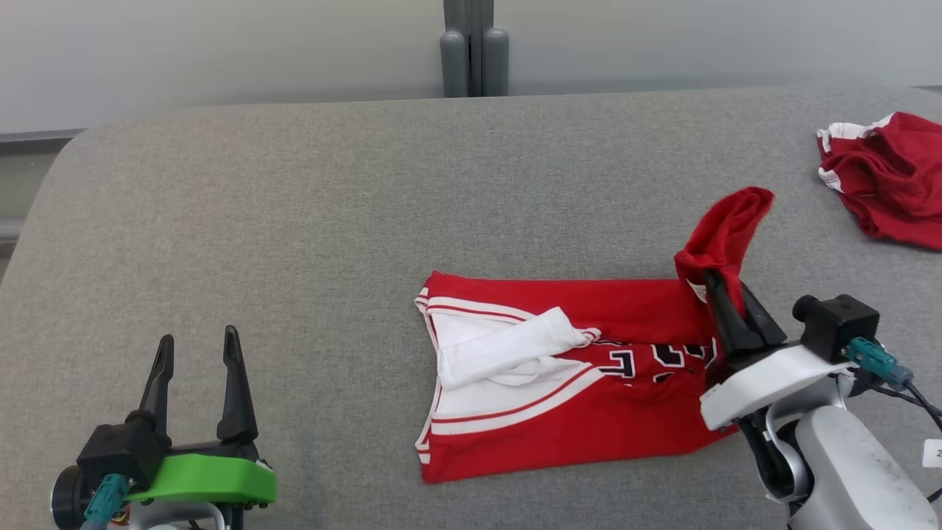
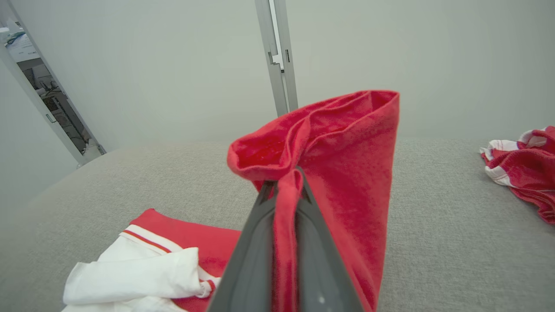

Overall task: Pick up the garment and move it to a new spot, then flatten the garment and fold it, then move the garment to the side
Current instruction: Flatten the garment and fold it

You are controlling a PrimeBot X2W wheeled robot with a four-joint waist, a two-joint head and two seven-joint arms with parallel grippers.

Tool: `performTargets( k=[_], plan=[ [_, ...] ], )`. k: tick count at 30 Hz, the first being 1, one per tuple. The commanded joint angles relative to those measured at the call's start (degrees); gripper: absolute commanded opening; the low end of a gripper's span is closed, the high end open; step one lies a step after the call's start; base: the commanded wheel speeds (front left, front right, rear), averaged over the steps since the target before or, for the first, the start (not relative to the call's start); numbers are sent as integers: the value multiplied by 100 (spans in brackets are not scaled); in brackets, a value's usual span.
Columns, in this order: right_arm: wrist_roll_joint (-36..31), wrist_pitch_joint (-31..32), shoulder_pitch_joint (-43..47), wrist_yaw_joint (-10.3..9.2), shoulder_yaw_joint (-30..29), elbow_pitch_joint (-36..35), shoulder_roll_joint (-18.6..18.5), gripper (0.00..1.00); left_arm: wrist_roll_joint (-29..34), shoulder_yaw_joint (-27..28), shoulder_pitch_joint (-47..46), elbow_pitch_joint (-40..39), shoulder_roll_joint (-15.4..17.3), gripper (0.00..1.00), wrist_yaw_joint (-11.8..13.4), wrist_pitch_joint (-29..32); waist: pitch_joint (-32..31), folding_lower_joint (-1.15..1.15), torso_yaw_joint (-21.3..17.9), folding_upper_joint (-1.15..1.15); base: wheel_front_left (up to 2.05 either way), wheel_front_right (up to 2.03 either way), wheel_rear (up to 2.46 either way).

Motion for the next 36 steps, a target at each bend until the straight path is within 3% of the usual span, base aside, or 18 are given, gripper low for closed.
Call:
performTargets(
  k=[1, 12, 28, 29, 30, 36],
  plan=[
    [-31, 27, -68, -10, 98, -60, 47, 0, -17, -14, 37, -3, 4, 100, 34, -14, 9, 0, 89, 0, 0, 0, 0],
    [-147, 148, -453, -9, 856, 125, 432, 0, -138, -154, -92, 52, 4, 100, 76, -14, 103, 0, 442, 0, 0, 0, 0],
    [37, -12, -962, -9, 1791, 1396, 1093, 0, -263, -417, -282, 150, 4, 100, 134, -14, 288, 0, 844, 0, 0, 0, 0],
    [55, -34, -999, -9, 1818, 1490, 1106, 40, -273, -432, -293, 160, 4, 100, 141, -14, 289, 0, 853, 0, 0, 0, 0],
    [78, -58, -1020, -9, 1840, 1560, 1117, 100, -271, -451, -302, 170, 4, 100, 140, -14, 285, 0, 855, 0, 0, 0, 0],
    [98, -131, -1150, -9, 1640, 1523, 1127, 100, -190, -411, -304, 200, 4, 100, 138, -14, 226, 0, 736, 0, 0, 0, 0]
  ],
)
